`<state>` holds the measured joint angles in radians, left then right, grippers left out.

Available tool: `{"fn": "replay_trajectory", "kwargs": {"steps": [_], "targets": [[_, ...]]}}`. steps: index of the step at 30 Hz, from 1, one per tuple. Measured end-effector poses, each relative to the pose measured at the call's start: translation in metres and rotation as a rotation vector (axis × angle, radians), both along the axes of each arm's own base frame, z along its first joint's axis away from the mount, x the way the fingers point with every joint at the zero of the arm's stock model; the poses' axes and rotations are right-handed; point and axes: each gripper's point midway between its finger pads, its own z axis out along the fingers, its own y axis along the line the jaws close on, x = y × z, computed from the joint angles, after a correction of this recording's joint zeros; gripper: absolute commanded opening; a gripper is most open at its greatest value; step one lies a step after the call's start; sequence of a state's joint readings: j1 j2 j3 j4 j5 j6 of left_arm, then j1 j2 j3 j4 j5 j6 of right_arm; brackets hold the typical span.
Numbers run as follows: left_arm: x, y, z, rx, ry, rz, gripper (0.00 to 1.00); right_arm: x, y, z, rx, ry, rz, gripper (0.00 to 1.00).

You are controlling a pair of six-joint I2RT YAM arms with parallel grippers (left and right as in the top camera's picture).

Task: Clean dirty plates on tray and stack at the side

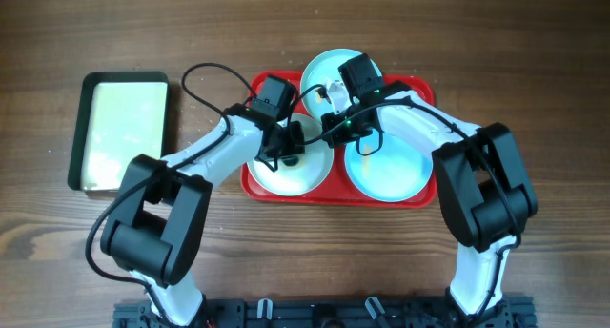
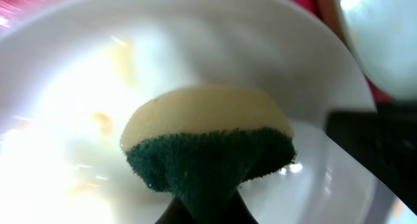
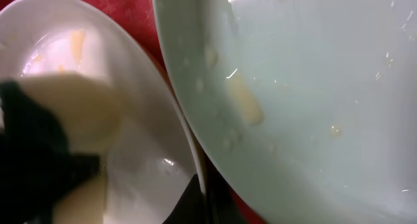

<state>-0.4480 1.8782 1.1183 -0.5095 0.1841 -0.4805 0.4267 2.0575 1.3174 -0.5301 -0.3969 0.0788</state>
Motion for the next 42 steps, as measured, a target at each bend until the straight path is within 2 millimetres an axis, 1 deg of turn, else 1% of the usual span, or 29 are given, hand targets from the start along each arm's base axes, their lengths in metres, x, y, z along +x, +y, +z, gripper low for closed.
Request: {"fn": "replay_trajectory", "kwargs": {"steps": [1, 2, 4, 6, 9, 11, 12, 14, 17, 19, 20, 21, 23, 25, 27, 29, 31, 33, 36, 38, 39, 40, 41, 42], "targets": [[-0.002, -0.003, 0.000, -0.009, 0.004, -0.006, 0.05, 0.000, 0.000, 0.000, 0.000, 0.000, 0.000, 0.04], [-0.007, -0.009, -0.002, -0.036, 0.013, -0.023, 0.04, 0.000, 0.000, 0.000, 0.000, 0.000, 0.000, 0.04], [-0.006, -0.006, -0.004, -0.017, 0.008, -0.017, 0.04, 0.000, 0.000, 0.000, -0.001, 0.000, 0.000, 0.04], [-0.003, 0.007, -0.004, 0.065, -0.022, 0.004, 0.04, 0.000, 0.000, 0.000, -0.001, 0.000, 0.000, 0.04], [0.009, 0.053, -0.003, 0.293, -0.094, 0.080, 0.04, 0.000, 0.000, 0.000, -0.001, 0.000, 0.000, 0.04], [0.016, 0.077, -0.002, 0.377, -0.120, 0.128, 0.04, 0.000, 0.001, 0.000, 0.001, 0.000, 0.001, 0.04], [0.018, 0.085, -0.002, 0.394, -0.123, 0.146, 0.04, -0.001, 0.004, 0.001, 0.009, 0.002, 0.006, 0.04], [0.021, 0.090, -0.001, 0.396, -0.128, 0.163, 0.04, -0.003, 0.007, 0.001, 0.015, 0.002, 0.013, 0.04], [0.024, 0.083, -0.003, 0.309, -0.109, 0.166, 0.04, -0.003, 0.006, 0.000, 0.012, 0.006, 0.008, 0.04], [0.032, 0.064, -0.002, 0.167, -0.112, 0.156, 0.04, -0.001, 0.002, 0.000, 0.006, 0.004, -0.002, 0.04], [0.035, 0.051, -0.001, 0.098, -0.118, 0.137, 0.04, 0.000, 0.001, 0.000, 0.006, 0.005, -0.006, 0.04], [0.035, 0.032, 0.001, 0.022, -0.118, 0.103, 0.04, 0.000, 0.000, 0.000, 0.005, 0.007, -0.007, 0.04], [0.026, 0.008, 0.001, -0.048, -0.097, 0.046, 0.04, 0.000, 0.000, 0.000, 0.005, 0.007, -0.007, 0.04], [0.013, -0.009, 0.001, -0.083, -0.070, -0.003, 0.04, 0.000, 0.000, 0.000, 0.005, 0.008, -0.006, 0.04], [0.005, -0.013, -0.002, -0.070, -0.050, -0.022, 0.04, 0.000, 0.000, 0.000, 0.005, 0.007, -0.007, 0.04], [0.003, -0.004, -0.004, -0.011, -0.043, -0.007, 0.04, 0.000, 0.000, 0.000, 0.005, 0.007, -0.006, 0.04], [0.003, 0.018, -0.004, 0.102, -0.050, 0.028, 0.04, 0.000, 0.000, 0.000, 0.005, 0.007, -0.007, 0.04], [0.007, 0.047, -0.004, 0.222, -0.067, 0.079, 0.04, 0.000, 0.000, 0.000, 0.005, 0.007, -0.006, 0.04], [0.014, 0.083, -0.003, 0.335, -0.081, 0.150, 0.04, -0.001, 0.001, 0.000, 0.010, 0.009, -0.004, 0.04], [0.016, 0.093, -0.001, 0.363, -0.091, 0.170, 0.04, -0.005, 0.008, 0.001, 0.016, 0.012, 0.014, 0.04], [0.015, 0.095, 0.002, 0.363, -0.098, 0.174, 0.04, -0.006, 0.008, 0.001, 0.016, 0.013, 0.015, 0.04], [0.017, 0.097, 0.009, 0.362, -0.123, 0.183, 0.04, -0.005, 0.008, 0.001, 0.016, 0.012, 0.014, 0.04], [0.021, 0.100, 0.022, 0.356, -0.165, 0.202, 0.04, -0.005, 0.007, 0.001, 0.014, 0.013, 0.013, 0.04], [0.030, 0.104, 0.041, 0.327, -0.224, 0.233, 0.04, -0.004, 0.005, 0.002, 0.011, 0.011, 0.007, 0.04]]}}
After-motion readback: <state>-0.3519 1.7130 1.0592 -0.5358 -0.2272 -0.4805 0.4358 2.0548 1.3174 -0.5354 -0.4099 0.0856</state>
